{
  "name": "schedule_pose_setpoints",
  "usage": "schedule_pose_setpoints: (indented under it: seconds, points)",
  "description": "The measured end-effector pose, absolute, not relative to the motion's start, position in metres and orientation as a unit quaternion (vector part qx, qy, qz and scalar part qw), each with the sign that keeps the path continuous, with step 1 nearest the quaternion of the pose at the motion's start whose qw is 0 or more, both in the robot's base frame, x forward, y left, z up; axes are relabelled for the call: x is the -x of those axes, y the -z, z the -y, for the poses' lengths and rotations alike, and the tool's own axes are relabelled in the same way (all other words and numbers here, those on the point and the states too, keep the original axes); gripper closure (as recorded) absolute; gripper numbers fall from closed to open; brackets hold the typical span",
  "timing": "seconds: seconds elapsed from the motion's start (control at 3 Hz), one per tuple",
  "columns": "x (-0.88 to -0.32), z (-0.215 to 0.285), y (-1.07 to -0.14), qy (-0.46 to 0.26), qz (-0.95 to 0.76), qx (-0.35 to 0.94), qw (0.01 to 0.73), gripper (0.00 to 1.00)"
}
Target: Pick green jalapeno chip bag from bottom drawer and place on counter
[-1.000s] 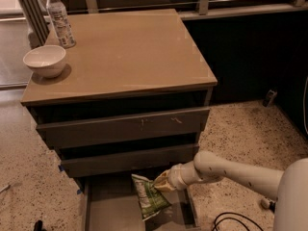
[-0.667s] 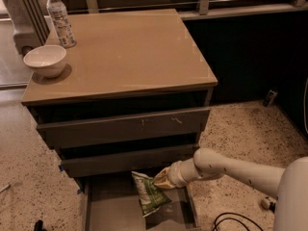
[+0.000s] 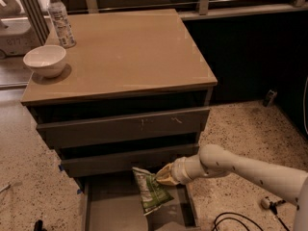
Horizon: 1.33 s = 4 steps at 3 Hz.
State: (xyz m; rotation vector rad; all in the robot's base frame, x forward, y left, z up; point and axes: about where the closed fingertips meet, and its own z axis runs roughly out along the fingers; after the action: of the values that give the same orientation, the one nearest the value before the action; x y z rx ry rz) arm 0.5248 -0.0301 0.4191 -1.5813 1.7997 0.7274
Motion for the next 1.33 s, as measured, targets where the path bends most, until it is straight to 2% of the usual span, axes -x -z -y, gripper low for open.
schedule_pose_setpoints:
  seconds: [0.67,1.0,1.33]
  points:
    - [-0.475,0.015,-0.603,-0.295,-0.670,0.595,0.333,1.00]
    - [-0.478,0.016,-0.635,-0.264,-0.662,0.614,0.339,1.00]
    - [-0.478,0.016,-0.635,-0.264,-0.662,0.614,0.339,1.00]
